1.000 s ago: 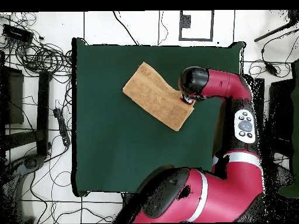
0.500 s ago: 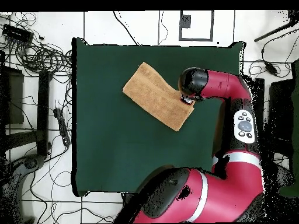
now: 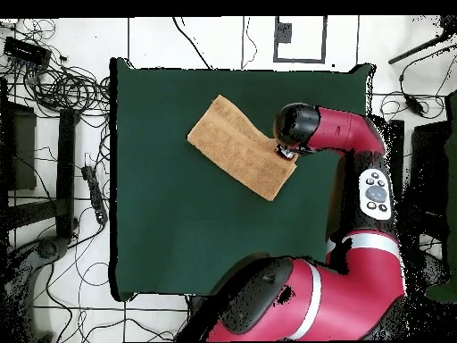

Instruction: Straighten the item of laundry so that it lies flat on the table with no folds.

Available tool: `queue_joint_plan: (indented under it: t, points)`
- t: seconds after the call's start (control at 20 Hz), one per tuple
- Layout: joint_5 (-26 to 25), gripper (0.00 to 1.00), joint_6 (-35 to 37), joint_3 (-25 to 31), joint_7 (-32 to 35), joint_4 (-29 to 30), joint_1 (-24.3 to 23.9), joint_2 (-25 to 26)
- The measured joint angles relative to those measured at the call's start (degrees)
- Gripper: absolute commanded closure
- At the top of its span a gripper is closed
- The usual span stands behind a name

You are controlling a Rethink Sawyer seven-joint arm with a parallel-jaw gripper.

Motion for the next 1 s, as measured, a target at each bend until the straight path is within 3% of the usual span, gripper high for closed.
queue_joint_plan:
  t: [0.15,0.2,1.0]
  points:
    - [0.4,0.00,0.0,0.6,0.0,0.1,-0.4,0.0]
    - [0.5,1.00,0.0,1.3,0.0,0.3,-0.9,0.0]
    - [0.5,1.00,0.0,1.5,0.0,1.0,-1.3,0.1]
